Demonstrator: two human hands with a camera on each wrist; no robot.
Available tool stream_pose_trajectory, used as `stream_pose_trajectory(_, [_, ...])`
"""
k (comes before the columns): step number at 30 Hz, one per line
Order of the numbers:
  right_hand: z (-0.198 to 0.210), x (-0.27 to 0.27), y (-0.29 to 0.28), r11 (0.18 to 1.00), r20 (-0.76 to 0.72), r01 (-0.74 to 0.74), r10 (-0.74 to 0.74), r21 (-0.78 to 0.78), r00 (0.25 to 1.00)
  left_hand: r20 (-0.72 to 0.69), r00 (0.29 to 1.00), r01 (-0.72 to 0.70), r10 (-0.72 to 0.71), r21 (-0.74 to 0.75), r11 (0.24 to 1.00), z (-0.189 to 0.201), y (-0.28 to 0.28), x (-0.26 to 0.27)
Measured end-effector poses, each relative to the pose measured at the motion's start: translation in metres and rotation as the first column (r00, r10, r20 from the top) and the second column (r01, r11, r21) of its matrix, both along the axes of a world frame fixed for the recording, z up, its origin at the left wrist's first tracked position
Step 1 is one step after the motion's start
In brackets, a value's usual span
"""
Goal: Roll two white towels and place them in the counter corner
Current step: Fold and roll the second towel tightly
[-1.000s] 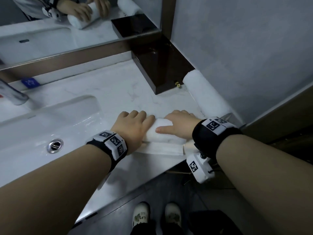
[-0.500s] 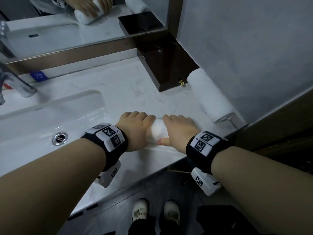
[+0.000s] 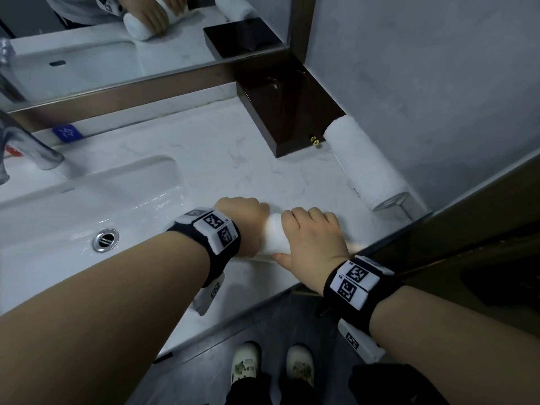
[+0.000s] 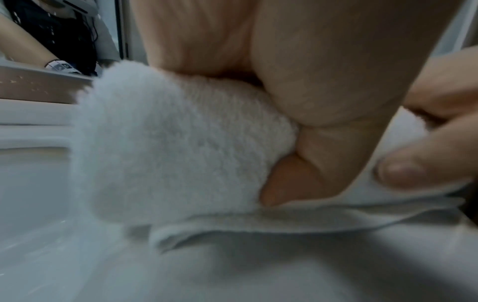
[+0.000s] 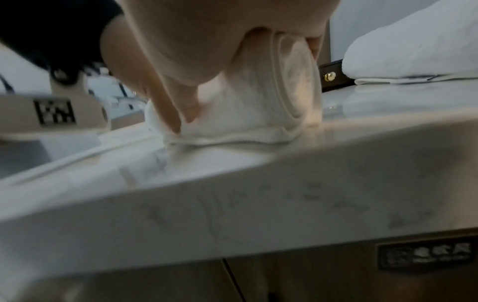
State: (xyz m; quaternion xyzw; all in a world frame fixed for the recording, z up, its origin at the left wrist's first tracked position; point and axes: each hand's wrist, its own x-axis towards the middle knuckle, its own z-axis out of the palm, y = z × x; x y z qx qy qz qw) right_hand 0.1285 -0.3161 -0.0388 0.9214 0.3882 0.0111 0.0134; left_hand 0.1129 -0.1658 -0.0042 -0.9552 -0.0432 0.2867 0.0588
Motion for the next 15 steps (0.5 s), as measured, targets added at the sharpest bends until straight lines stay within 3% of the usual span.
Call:
stream_pose_trajectory(4, [0.009, 0.004, -0.002, 1.000, -0.158, -0.015, 0.012, -0.020, 0.987, 0.145, 0.987, 0.071, -0.063, -0.052, 0.996, -0.014, 0.009, -0.011])
stream_pose_trajectory(6, [0.016, 0.012, -0.001, 0.999, -0.314, -0.028, 0.016, -0.035, 0.949, 0.224, 0.969, 0.116, -0.102, -0.051, 0.992, -0.021, 0.012, -0.016])
stream_pose_trajectory(10, [0.029, 0.032, 0.010, 1.000, -0.722, -0.011, 0.004, -0.005, 0.692, 0.382, 0.901, 0.232, -0.203, -0.030, 0.972, -0.030, 0.016, -0.024])
stream_pose_trajectory(12, [0.027, 0.035, 0.014, 1.000, -0.778, 0.027, -0.014, 0.005, 0.628, 0.441, 0.874, 0.243, -0.207, -0.028, 0.970, -0.033, 0.016, -0.028])
stream_pose_trajectory(15, [0.021, 0.031, 0.014, 0.995, -0.757, 0.096, -0.067, -0.006, 0.650, 0.497, 0.852, 0.219, -0.166, -0.049, 0.975, -0.036, 0.015, -0.034])
